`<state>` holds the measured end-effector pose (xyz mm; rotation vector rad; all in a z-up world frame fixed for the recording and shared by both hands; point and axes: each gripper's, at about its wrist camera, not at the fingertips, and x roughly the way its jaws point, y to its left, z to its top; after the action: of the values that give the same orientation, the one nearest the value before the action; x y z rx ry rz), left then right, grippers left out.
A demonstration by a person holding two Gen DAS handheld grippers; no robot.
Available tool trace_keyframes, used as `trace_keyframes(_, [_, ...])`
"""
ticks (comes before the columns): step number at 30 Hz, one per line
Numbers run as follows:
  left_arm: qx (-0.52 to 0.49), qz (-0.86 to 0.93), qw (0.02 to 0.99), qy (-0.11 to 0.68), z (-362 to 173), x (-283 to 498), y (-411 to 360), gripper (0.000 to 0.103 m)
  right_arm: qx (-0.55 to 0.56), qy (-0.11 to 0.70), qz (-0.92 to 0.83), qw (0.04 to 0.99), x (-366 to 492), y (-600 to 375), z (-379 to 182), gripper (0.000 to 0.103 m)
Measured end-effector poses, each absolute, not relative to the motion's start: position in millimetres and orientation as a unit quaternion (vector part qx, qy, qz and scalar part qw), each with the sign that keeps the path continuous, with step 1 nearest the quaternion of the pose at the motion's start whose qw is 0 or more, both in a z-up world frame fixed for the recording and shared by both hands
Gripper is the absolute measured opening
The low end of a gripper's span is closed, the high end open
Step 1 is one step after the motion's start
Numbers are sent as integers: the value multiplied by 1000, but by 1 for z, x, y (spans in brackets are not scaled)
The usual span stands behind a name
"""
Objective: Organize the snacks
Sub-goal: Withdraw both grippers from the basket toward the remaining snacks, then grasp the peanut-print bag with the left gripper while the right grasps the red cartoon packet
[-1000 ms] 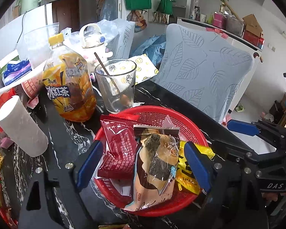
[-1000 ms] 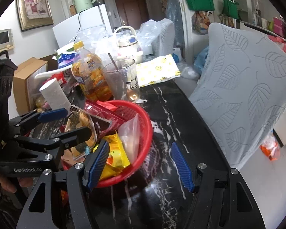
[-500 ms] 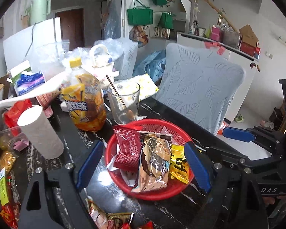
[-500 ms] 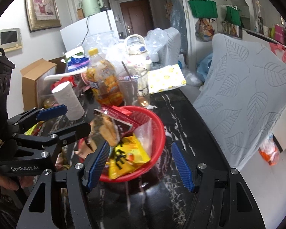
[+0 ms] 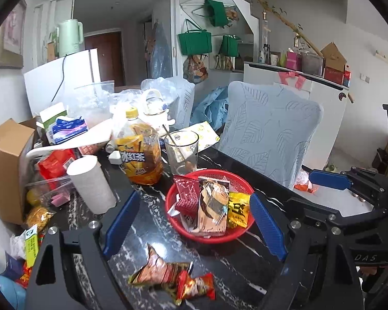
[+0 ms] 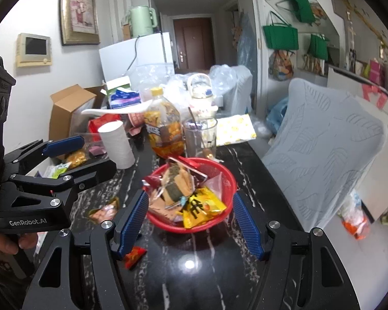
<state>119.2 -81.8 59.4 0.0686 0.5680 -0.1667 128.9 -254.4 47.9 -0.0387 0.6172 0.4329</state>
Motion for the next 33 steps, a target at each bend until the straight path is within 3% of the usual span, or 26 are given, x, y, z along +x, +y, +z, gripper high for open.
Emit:
trace_keyframes(10, [19, -76, 953, 291, 46, 82, -63, 87, -25, 294, 210, 932, 88, -240, 50, 69])
trace_keyframes(33, [16, -53, 931, 360, -31, 28, -39, 87, -5, 372, 244, 896, 47, -218, -33, 69])
